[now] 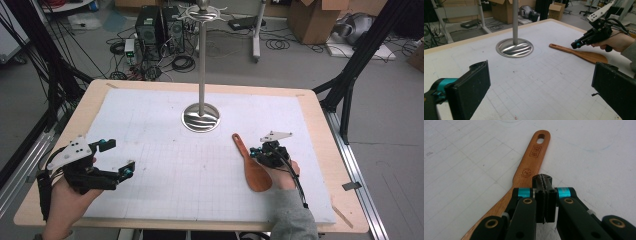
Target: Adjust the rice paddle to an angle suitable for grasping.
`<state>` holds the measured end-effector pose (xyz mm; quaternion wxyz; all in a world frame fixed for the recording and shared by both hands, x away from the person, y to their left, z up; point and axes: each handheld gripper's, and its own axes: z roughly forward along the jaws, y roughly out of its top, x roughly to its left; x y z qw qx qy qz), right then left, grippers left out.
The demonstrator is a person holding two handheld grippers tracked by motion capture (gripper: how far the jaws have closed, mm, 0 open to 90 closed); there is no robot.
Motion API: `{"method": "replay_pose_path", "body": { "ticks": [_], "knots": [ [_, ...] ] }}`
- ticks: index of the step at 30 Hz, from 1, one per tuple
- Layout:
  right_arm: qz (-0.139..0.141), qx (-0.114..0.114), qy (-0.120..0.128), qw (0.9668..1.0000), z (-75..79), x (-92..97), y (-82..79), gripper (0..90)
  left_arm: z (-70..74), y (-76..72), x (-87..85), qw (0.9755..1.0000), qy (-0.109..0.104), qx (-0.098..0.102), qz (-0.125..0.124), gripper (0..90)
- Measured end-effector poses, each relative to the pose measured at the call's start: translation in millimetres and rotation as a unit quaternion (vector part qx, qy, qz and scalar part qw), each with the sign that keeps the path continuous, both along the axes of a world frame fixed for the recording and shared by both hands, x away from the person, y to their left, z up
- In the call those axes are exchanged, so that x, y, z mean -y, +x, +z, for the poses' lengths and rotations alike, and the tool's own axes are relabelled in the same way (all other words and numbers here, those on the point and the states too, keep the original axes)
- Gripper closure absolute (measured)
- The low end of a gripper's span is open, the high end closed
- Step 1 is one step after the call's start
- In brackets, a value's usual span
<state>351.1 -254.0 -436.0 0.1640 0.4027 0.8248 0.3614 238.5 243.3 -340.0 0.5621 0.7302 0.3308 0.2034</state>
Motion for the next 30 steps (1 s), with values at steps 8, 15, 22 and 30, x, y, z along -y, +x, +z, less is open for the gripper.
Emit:
{"method": "replay_pose_path", "body": {
  "ticks": [8, 15, 22, 30],
  "knots": [
    [0.001, -0.006, -0.007, 1.0000, -4.8, -3.1, 3.4, 89.8, -1.4, -1.9, -0.5, 1.0000, 0.002, -0.003, 0.002, 2.4],
    [-0.002, -0.009, -0.001, 1.0000, -5.4, -4.5, 4.7, 89.8, -1.0, -3.6, -1.7, 1.0000, 0.002, 0.001, 0.005, 2.4],
    [0.009, -0.008, -0.002, 0.9999, -5.0, -8.9, 4.7, 89.8, -2.5, -3.6, -2.3, 1.0000, 0.004, -0.002, 0.006, 2.4],
    [0.024, -0.003, -0.016, 0.9996, -4.1, -17.8, 5.7, 89.8, -2.4, -6.3, -6.4, 0.9999, 0.001, -0.002, 0.013, 2.4]
  ]
}}
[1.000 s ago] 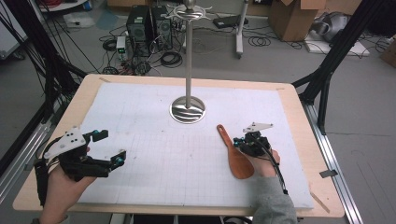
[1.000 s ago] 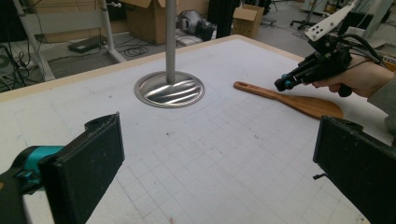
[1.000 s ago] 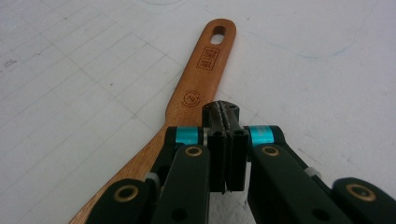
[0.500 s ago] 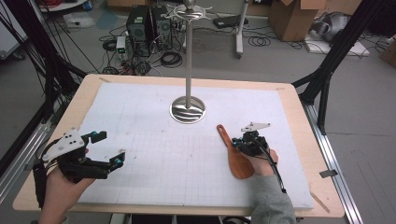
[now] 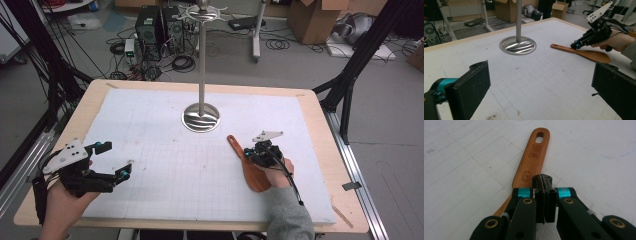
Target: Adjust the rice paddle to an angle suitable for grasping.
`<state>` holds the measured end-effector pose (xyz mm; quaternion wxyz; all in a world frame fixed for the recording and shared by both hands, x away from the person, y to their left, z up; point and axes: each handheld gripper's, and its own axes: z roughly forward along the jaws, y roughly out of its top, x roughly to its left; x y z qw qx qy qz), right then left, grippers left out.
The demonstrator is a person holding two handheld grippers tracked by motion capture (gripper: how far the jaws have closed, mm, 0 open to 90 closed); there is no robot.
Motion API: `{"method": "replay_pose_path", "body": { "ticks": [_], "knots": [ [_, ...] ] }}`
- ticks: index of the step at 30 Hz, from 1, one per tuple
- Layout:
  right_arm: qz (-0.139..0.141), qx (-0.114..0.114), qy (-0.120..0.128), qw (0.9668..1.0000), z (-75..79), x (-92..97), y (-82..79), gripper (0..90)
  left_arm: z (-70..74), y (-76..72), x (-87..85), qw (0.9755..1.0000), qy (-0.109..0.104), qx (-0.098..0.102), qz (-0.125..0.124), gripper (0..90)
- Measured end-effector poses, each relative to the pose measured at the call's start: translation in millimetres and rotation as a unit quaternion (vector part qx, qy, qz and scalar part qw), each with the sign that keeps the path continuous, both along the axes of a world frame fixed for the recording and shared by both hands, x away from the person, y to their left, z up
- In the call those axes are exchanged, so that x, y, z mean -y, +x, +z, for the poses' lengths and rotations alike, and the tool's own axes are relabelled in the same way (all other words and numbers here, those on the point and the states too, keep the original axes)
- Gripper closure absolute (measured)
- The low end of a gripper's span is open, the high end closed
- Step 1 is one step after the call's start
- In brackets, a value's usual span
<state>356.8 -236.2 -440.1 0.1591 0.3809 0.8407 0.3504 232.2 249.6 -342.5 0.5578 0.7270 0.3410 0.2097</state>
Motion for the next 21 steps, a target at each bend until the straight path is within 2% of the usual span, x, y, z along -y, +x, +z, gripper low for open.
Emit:
{"method": "replay_pose_path", "body": {
  "ticks": [16, 21],
  "knots": [
    [0.028, -0.008, 0.003, 0.9996, 0.7, -16.2, 5.0, 89.7, -0.8, -6.8, -7.8, 0.9999, 0.003, -0.002, 0.011, 2.4],
    [0.055, -0.011, -0.002, 0.9984, 1.4, -25.7, 5.4, 89.7, -1.1, -8.7, -9.8, 0.9999, 0.003, -0.002, 0.015, 2.3]
  ]
}}
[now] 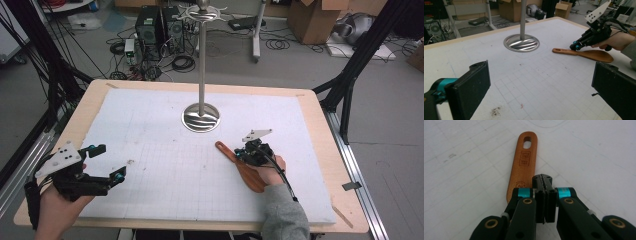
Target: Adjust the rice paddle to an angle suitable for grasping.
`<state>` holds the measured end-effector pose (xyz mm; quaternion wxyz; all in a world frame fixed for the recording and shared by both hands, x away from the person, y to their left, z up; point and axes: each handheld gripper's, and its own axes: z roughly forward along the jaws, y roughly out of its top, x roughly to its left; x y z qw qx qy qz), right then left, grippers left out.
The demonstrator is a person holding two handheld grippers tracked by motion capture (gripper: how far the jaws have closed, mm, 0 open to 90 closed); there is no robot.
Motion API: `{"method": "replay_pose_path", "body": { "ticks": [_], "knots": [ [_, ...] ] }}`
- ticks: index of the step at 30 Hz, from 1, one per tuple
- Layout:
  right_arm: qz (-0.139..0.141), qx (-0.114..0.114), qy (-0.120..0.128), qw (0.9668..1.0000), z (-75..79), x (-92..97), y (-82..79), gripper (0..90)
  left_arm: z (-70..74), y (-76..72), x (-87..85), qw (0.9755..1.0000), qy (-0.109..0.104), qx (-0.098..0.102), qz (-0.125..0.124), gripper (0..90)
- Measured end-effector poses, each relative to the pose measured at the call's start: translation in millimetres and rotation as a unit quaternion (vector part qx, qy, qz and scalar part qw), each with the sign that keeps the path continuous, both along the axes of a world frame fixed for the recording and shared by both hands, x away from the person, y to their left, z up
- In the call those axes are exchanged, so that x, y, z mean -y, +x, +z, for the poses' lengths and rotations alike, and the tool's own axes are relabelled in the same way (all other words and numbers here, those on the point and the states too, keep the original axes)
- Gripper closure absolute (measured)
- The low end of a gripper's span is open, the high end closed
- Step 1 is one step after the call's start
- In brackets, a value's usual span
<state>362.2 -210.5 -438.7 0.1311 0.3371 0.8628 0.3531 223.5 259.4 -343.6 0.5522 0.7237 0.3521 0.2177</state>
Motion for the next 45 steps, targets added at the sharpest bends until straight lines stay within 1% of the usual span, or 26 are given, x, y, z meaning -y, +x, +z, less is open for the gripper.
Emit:
{"method": "replay_pose_path", "body": {
  "ticks": [4, 7, 11, 13, 17, 18, 22, 23, 26, 27, 28, 29, 31, 33, 35, 37, 39, 42, 45],
  "knots": [
    [0.012, -0.001, 0.003, 0.9999, -0.3, -2.5, 0.5, 89.7, 0.4, -1.1, -1.4, 1.0000, -0.001, 0.000, 0.001, 2.4],
    [0.020, -0.008, 0.007, 0.9997, -0.2, -4.8, -0.2, 89.7, 0.2, -1.1, -1.6, 1.0000, -0.001, 0.000, 0.001, 2.4],
    [0.035, -0.010, 0.005, 0.9993, 0.5, -10.2, -1.4, 89.7, -0.2, -1.0, -1.2, 1.0000, 0.001, 0.000, 0.000, 2.4],
    [0.048, -0.012, 0.002, 0.9988, 1.0, -13.7, -2.2, 89.7, -0.3, -0.7, -0.9, 1.0000, 0.001, -0.001, -0.001, 2.3],
    [0.065, -0.013, -0.006, 0.9978, 2.4, -20.7, -4.4, 89.7, -0.7, -0.6, -1.1, 1.0000, 0.001, -0.001, 0.000, 2.4],
    [0.066, -0.010, -0.009, 0.9977, 2.4, -22.3, -4.8, 89.7, -0.7, -0.6, -1.1, 1.0000, 0.000, -0.001, 0.001, 2.4],
    [0.066, -0.011, -0.009, 0.9977, 2.5, -22.9, -5.1, 89.4, -0.3, -1.0, -1.6, 1.0000, -0.001, -0.001, 0.000, 2.4],
    [0.070, -0.008, -0.008, 0.9975, 2.3, -22.9, -4.5, 89.3, -0.1, -1.1, -1.9, 1.0000, -0.002, 0.000, 0.000, 2.4],
    [0.064, -0.002, -0.010, 0.9979, 3.7, -22.4, -5.3, 87.9, 0.4, -1.2, -2.9, 1.0000, -0.003, 0.000, 0.001, 2.4],
    [0.064, 0.001, -0.009, 0.9979, 4.2, -21.8, -5.2, 85.9, 0.2, -1.2, -3.1, 1.0000, -0.003, 0.000, 0.001, 2.4],
    [0.063, 0.004, -0.006, 0.9980, 5.2, -21.0, -5.4, 79.4, 0.2, -1.0, -3.2, 1.0000, -0.003, 0.000, 0.001, 2.3],
    [0.060, 0.006, -0.004, 0.9982, 6.0, -20.4, -5.7, 75.7, 0.0, -0.8, -3.0, 1.0000, -0.002, -0.001, 0.001, 2.4],
    [0.057, 0.010, -0.001, 0.9983, 7.5, -19.3, -6.3, 71.8, -0.6, -0.5, -2.2, 1.0000, -0.002, -0.002, 0.001, 2.4],
    [0.055, 0.014, 0.001, 0.9984, 9.1, -17.9, -6.6, 64.1, -1.2, 0.0, -1.3, 1.0000, 0.001, -0.002, 0.000, 2.4],
    [0.050, 0.016, 0.005, 0.9986, 11.1, -16.8, -6.4, 57.3, -1.5, 0.2, -0.5, 1.0000, 0.000, -0.004, -0.001, 2.4],
    [0.049, 0.013, 0.012, 0.9986, 13.7, -16.7, -6.3, 48.1, -1.9, 0.4, 0.0, 1.0000, 0.001, -0.005, -0.001, 2.4],
    [0.048, 0.018, 0.008, 0.9987, 15.9, -18.2, -6.2, 38.4, -2.2, 0.5, 0.1, 1.0000, 0.001, -0.006, -0.002, 2.4],
    [0.054, 0.024, -0.002, 0.9982, 19.2, -20.4, -7.4, 29.8, -1.8, 0.3, -0.9, 1.0000, 0.001, -0.005, -0.002, 2.3],
    [0.059, 0.021, 0.004, 0.9980, 25.2, -20.8, -8.4, 20.7, -1.8, -0.5, -2.5, 1.0000, 0.000, -0.004, 0.000, 2.4]
  ]
}}
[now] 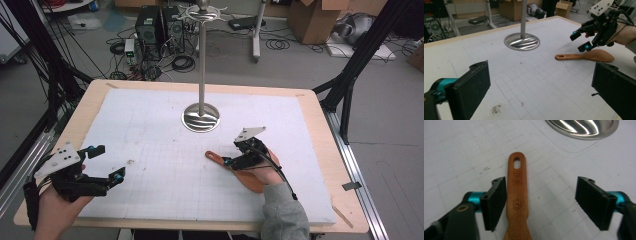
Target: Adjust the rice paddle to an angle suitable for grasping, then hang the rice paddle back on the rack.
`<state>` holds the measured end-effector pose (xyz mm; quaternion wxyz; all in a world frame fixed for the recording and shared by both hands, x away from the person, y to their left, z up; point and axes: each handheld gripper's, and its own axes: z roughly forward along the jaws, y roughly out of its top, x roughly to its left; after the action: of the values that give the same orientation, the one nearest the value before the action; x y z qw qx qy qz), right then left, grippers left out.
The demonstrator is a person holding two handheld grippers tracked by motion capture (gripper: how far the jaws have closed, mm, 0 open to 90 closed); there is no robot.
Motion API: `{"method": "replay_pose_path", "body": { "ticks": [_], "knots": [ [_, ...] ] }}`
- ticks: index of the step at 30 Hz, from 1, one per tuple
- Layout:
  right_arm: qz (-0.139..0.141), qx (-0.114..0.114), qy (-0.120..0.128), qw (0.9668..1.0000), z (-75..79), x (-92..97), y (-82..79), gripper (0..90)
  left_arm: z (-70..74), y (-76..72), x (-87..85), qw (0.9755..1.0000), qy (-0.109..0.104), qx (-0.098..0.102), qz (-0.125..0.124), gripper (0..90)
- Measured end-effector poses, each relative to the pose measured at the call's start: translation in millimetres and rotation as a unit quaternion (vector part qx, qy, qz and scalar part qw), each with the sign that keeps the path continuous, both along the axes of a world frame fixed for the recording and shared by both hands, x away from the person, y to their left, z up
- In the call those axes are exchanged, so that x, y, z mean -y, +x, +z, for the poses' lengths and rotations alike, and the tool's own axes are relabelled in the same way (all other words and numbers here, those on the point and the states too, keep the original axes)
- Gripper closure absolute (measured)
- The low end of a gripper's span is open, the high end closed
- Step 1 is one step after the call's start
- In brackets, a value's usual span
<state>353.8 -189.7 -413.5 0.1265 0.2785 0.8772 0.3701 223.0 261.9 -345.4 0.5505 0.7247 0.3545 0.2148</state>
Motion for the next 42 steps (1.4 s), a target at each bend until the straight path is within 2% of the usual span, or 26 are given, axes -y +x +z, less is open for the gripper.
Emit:
{"method": "replay_pose_path", "body": {
  "ticks": [3, 5, 10, 14, 21, 26, 30, 42],
  "knots": [
    [0.010, 0.005, 0.014, 0.9998, 6.7, 0.2, -1.7, 13.5, -0.7, -1.1, -1.2, 1.0000, 0.000, -0.002, 0.002, 2.4],
    [0.019, 0.007, 0.023, 0.9995, 13.1, 0.0, -3.3, 12.0, -0.9, -2.5, -2.0, 1.0000, 0.002, -0.004, 0.005, 2.4],
    [0.040, 0.016, 0.023, 0.9988, 24.1, -5.1, -6.7, 10.9, -1.7, -6.7, -5.2, 0.9999, 0.004, -0.005, 0.011, 2.4],
    [0.048, 0.010, -0.003, 0.9988, 25.6, -11.5, -5.6, 11.1, -3.2, -10.0, -8.1, 0.9998, 0.006, -0.007, 0.016, 2.4],
    [0.041, 0.002, -0.040, 0.9984, 23.5, -15.5, -1.1, 12.6, -3.6, -13.9, -10.0, 0.9997, 0.006, -0.008, 0.020, 2.4],
    [0.031, -0.015, -0.055, 0.9979, 19.6, -15.9, 4.1, 12.9, -7.1, -17.4, -10.7, 0.9996, 0.011, -0.015, 0.021, 2.4],
    [0.029, -0.024, -0.068, 0.9970, 18.3, -19.5, 7.8, 13.0, -6.7, -22.7, -13.5, 0.9995, 0.011, -0.013, 0.025, 2.4],
    [0.034, -0.064, -0.119, 0.9903, 9.8, -33.3, 15.5, 13.9, -8.2, -31.2, -17.9, 0.9993, 0.010, -0.013, 0.034, 2.4]
  ]
}}
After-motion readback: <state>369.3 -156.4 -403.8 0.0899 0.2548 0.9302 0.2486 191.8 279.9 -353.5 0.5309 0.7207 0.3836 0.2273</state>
